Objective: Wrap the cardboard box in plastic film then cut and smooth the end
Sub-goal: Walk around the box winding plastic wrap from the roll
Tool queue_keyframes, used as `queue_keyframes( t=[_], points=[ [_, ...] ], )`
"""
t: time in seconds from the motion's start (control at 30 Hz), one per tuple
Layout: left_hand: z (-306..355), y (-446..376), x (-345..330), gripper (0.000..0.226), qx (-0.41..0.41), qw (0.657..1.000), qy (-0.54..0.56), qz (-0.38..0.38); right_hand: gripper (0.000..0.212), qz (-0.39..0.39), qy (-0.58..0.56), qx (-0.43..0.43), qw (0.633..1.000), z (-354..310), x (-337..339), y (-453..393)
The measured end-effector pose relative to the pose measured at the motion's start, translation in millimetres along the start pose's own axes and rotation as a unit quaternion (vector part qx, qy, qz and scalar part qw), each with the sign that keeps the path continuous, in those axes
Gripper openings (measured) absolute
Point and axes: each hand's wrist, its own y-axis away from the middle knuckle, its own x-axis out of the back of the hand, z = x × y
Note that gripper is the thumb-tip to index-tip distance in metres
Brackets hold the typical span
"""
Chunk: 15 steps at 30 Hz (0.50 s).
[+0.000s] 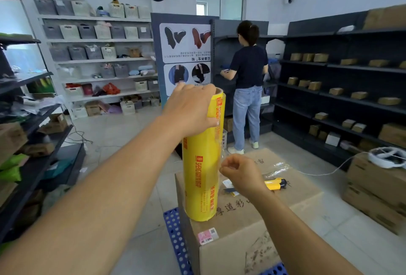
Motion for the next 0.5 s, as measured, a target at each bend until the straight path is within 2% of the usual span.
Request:
queue_keyframes(
  t=[0.1, 0.23, 0.5],
  points=[
    [6.3, 14.9, 8.0, 0.048, -0.016, 0.999, 0.023, 0.019, 0.012, 0.025, -0.028, -0.003, 0.999, 0.7, 0.7, 13.1],
    [22.3, 43.8, 19.5, 0.055, -0.023, 0.998, 0.006, 0.056, 0.008, 0.03, -0.05, -0.016, 0.998, 3.4, 0.7, 33.6],
    [64.4, 111.5, 65.2, 0.049, 0.036, 0.997, -0.034, 0.061, 0.013, 0.023, -0.084, 0.001, 0.996, -0.9, 2.2, 100.0]
  ],
)
